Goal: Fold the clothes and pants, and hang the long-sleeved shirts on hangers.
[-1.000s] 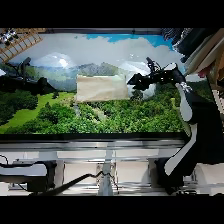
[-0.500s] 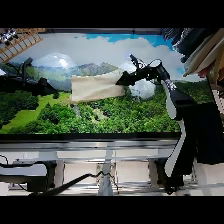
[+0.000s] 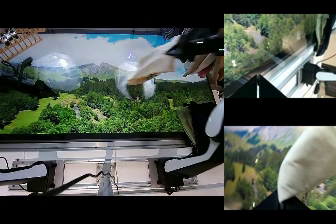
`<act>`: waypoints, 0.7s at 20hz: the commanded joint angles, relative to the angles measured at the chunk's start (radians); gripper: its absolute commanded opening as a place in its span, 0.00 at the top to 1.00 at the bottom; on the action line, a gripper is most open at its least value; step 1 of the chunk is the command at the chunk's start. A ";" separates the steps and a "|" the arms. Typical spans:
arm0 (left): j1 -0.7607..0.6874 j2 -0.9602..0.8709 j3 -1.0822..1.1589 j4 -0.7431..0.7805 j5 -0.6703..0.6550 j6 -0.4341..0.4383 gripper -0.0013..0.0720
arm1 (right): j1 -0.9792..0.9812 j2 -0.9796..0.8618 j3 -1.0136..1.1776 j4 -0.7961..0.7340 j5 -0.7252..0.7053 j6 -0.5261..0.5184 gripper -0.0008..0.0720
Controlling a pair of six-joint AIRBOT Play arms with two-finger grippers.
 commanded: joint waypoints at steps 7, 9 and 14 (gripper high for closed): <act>0.001 0.123 0.000 0.001 -0.023 0.006 0.97 | -0.827 0.296 -0.327 -0.273 0.214 0.004 0.97; 0.001 0.123 0.000 0.001 -0.022 0.010 0.97 | -0.967 0.359 -0.478 -0.393 0.198 -0.037 0.97; 0.001 0.123 0.000 0.000 -0.021 0.010 0.97 | -1.169 0.420 -0.840 -0.579 0.093 -0.198 0.97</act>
